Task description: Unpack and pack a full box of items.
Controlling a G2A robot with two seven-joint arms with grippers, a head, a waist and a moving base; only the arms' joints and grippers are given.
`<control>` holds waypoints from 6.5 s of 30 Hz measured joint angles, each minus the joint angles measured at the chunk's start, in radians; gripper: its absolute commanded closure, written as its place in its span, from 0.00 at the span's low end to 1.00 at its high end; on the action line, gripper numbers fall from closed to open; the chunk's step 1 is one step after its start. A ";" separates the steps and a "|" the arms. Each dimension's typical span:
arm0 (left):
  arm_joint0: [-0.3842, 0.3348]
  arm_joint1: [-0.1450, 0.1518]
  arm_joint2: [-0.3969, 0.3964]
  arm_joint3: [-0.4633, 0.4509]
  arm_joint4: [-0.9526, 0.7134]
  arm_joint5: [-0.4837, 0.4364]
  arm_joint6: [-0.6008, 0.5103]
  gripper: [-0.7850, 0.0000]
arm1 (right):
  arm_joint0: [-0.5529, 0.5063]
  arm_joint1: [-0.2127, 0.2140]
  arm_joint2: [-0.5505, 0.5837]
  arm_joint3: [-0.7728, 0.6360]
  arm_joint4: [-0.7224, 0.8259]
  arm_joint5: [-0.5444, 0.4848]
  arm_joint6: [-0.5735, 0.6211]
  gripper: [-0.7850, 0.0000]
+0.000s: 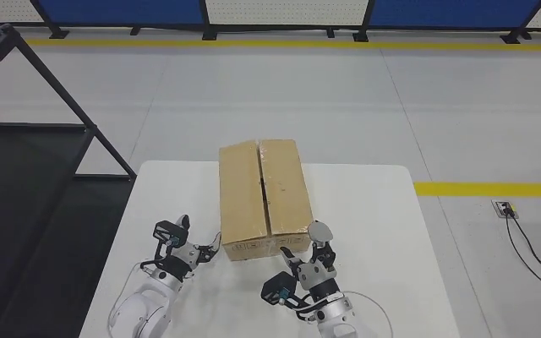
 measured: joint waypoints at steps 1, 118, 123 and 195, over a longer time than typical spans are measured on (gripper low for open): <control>0.001 0.000 -0.002 0.000 -0.002 -0.001 0.000 0.00 | 0.000 0.000 0.000 0.000 0.000 0.000 0.000 0.00; 0.036 -0.008 -0.159 -0.032 -0.108 0.119 0.014 0.00 | -0.011 -0.070 0.221 0.111 0.072 -0.203 -0.319 1.00; 0.038 -0.006 -0.176 -0.026 -0.111 0.108 0.012 0.00 | -0.017 -0.066 0.235 0.107 0.080 -0.214 -0.346 1.00; 0.005 -0.002 -0.186 0.038 -0.104 0.037 -0.006 0.00 | -0.040 0.027 0.390 0.169 0.176 -0.411 -0.834 1.00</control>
